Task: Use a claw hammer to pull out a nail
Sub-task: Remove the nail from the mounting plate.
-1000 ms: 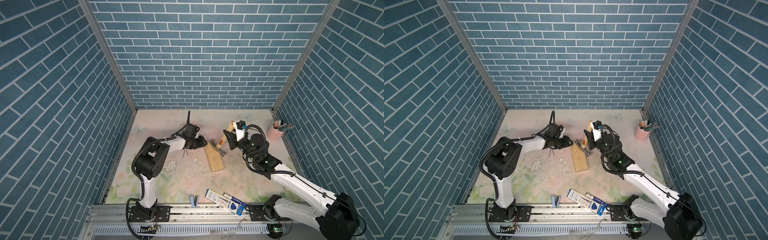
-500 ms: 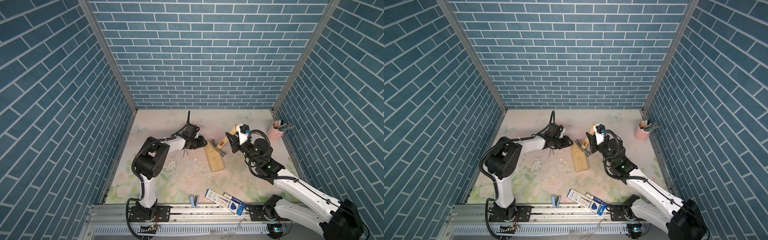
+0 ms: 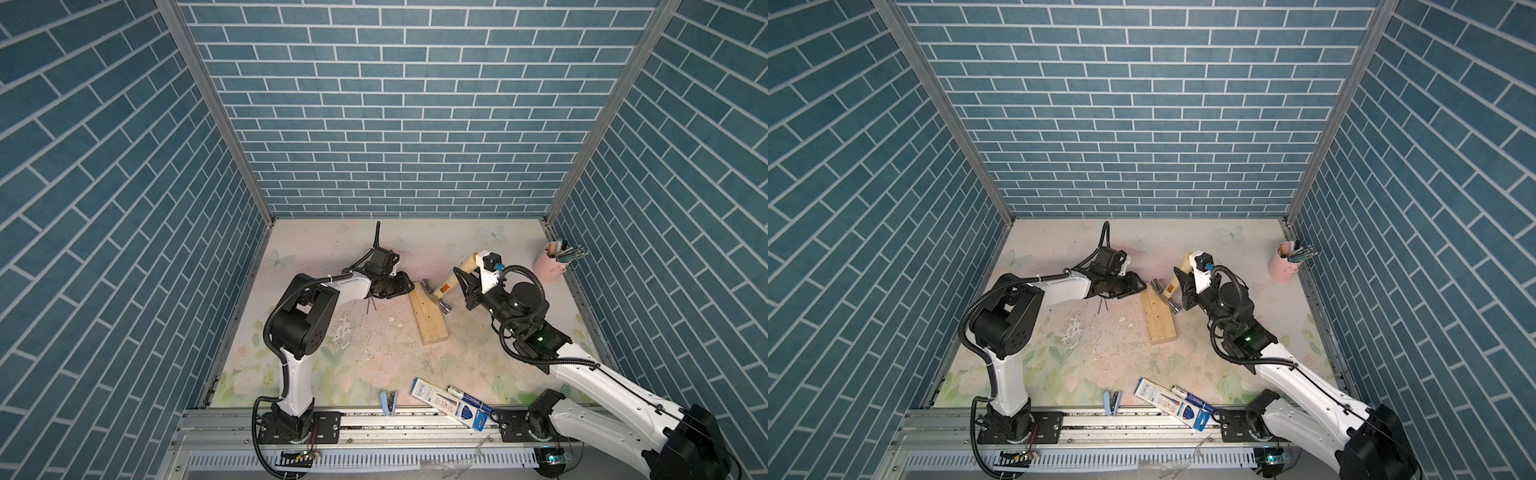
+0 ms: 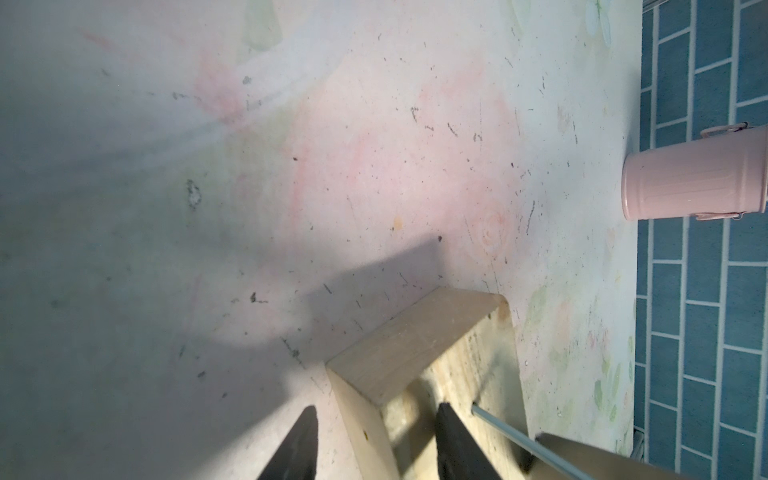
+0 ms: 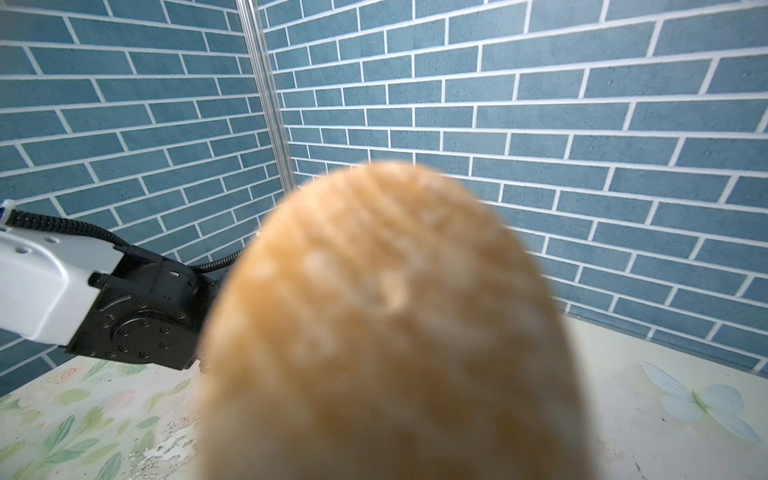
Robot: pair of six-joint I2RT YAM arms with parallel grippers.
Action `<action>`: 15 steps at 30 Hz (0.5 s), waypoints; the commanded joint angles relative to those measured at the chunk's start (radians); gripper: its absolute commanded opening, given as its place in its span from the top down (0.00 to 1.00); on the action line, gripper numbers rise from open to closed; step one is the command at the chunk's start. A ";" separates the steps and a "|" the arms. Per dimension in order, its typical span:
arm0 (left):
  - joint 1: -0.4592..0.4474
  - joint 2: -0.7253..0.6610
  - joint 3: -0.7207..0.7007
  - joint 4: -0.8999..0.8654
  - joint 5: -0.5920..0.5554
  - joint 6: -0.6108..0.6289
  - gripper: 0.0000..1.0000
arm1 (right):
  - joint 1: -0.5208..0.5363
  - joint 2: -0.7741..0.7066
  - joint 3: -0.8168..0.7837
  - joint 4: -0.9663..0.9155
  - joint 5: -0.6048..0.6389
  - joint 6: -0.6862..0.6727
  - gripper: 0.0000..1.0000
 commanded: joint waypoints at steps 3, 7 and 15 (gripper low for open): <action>-0.006 0.059 -0.053 -0.162 -0.045 0.002 0.54 | 0.019 0.020 -0.069 -0.163 -0.045 0.114 1.00; -0.006 0.057 -0.053 -0.163 -0.043 0.003 0.54 | 0.019 0.019 -0.087 -0.138 -0.036 0.122 1.00; -0.006 0.060 -0.051 -0.162 -0.041 0.005 0.54 | 0.019 0.023 -0.033 -0.176 -0.018 0.130 1.00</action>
